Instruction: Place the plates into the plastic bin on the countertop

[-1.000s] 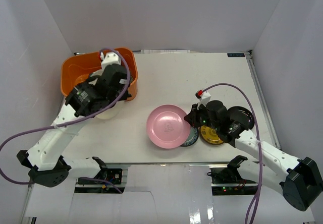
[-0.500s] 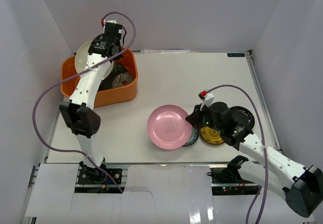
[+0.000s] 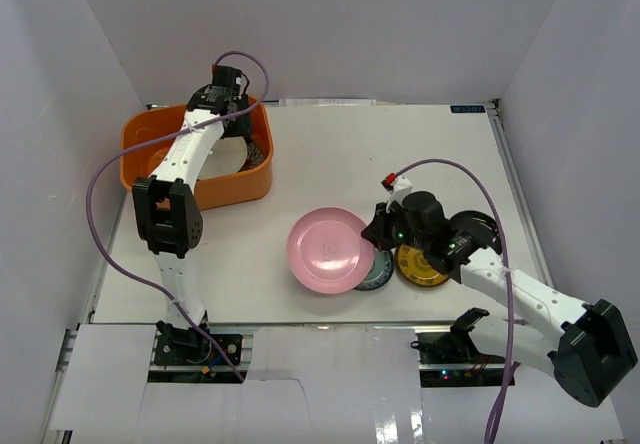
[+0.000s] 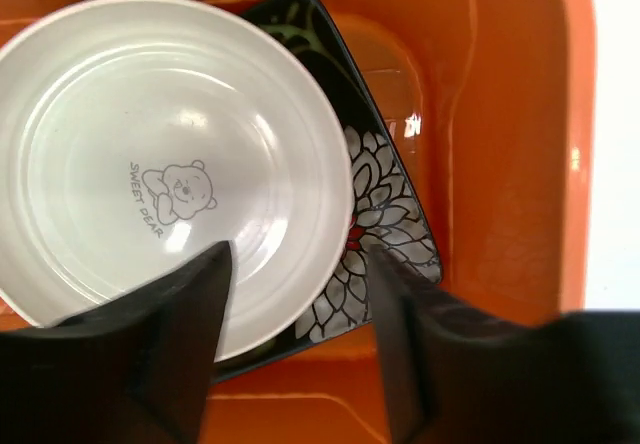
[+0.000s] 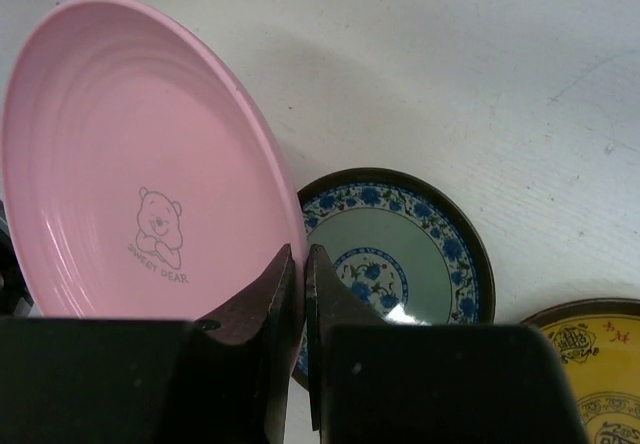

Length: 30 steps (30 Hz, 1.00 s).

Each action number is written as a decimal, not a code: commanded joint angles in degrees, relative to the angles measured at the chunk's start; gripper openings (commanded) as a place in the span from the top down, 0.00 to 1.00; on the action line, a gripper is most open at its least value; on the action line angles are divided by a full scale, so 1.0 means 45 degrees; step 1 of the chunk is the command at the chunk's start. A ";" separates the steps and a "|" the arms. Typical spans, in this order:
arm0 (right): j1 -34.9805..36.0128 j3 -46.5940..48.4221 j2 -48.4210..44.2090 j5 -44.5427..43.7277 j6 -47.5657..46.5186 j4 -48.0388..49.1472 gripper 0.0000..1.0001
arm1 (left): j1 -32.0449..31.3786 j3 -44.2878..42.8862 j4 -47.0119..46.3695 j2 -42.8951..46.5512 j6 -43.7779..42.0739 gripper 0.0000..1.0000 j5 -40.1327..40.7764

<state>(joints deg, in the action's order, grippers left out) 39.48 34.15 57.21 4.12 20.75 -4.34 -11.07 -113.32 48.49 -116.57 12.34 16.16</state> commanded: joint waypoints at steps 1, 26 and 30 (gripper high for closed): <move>-0.0024 0.1432 0.0566 0.0295 0.0154 0.0808 0.92 | 0.0428 0.0473 -0.0853 0.1158 0.0227 0.31 -0.0993; -0.0044 0.4813 0.2912 0.1369 0.0310 0.0808 0.92 | -0.0782 1.2875 -0.3743 1.1649 0.2258 0.26 -1.0564; -0.0044 0.4813 0.3029 0.1526 0.0505 0.1198 0.92 | -0.1035 1.2838 -0.4173 1.1219 0.2317 0.57 -1.0741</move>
<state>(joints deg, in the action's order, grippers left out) 39.42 53.87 71.64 8.40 20.91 -4.86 -14.74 -54.08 33.93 -66.98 22.76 -29.21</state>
